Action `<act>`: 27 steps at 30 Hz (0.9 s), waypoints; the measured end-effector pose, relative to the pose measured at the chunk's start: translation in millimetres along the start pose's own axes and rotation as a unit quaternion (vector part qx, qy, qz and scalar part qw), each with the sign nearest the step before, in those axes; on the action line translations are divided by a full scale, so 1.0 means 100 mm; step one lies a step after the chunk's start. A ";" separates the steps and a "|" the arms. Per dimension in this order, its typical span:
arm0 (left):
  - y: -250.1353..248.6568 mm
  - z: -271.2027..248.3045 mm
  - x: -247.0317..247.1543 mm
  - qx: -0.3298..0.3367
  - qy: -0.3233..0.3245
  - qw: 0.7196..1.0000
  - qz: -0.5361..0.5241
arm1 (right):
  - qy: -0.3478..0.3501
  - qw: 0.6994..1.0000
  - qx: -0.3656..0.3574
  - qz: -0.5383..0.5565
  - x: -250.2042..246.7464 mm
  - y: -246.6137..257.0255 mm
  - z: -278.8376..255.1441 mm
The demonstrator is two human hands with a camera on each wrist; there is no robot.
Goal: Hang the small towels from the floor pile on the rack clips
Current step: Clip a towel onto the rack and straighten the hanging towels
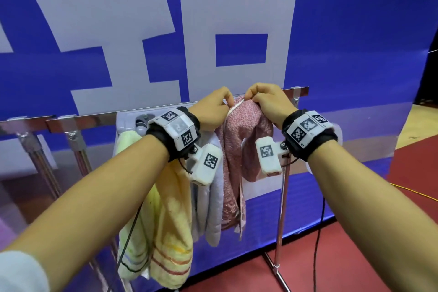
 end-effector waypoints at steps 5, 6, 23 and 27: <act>0.09 0.07 0.10 0.013 -0.049 0.996 0.076 | 0.000 0.988 0.000 -0.155 0.02 -0.17 0.02; 0.10 0.08 0.12 0.021 -0.063 0.994 0.086 | -0.006 0.976 -0.002 -0.215 0.01 -0.18 0.00; -0.02 -0.17 0.19 0.136 -0.080 0.972 0.174 | -0.035 0.953 -0.215 -0.212 0.04 -0.28 -0.65; -0.03 -0.32 0.20 0.129 -0.068 0.972 0.186 | 0.087 0.963 -0.150 -0.206 0.19 -0.30 -0.77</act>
Point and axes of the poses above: each hand's wrist, its own z-axis towards the middle knuckle, its own x-axis out of the palm, y = z × x, the point moved 3 cm from there along z, towards the middle knuckle, and after that the axes turned 10 degrees about z, right-handed, at the moved point
